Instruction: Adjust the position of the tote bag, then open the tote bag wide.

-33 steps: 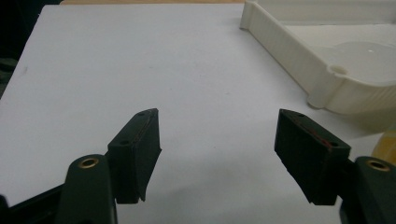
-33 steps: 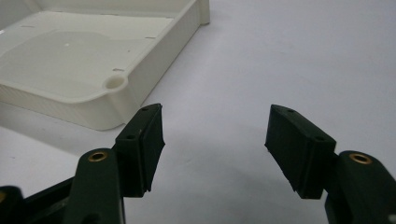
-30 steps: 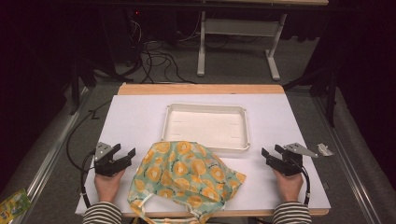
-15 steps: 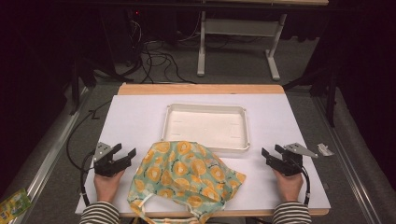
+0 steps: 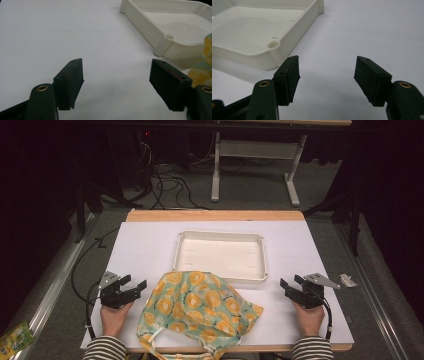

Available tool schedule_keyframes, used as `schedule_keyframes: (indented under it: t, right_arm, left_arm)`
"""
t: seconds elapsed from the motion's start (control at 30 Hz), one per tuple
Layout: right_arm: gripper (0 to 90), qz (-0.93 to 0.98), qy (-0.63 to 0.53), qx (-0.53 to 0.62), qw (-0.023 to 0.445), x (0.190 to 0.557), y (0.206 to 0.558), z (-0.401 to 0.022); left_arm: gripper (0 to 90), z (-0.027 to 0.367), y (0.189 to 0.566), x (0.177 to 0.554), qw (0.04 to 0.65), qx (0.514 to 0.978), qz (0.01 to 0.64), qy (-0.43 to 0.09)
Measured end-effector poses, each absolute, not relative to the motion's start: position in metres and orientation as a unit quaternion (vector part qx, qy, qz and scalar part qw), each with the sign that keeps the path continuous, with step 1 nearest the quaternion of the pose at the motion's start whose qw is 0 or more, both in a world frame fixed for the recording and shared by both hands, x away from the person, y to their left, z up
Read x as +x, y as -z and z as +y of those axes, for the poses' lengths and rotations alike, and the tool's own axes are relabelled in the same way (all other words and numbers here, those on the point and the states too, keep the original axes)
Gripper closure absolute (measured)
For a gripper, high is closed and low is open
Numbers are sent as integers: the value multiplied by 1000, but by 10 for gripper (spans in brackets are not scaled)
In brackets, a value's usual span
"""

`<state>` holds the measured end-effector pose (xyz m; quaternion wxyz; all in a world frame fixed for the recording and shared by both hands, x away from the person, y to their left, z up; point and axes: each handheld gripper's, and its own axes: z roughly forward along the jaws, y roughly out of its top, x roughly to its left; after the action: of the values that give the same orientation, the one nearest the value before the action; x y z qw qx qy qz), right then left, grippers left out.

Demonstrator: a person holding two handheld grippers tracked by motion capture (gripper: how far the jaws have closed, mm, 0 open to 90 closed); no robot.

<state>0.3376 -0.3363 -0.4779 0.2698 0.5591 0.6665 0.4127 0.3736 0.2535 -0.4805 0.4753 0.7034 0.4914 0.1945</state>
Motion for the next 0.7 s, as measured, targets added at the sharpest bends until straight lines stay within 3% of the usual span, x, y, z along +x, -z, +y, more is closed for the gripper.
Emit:
schedule_keyframes:
  t: [0.7]
  right_arm:
    - [375,664,-413,561,272,337,478,-336]
  left_arm:
    - [254,244,465,365,483,716,474,-173]
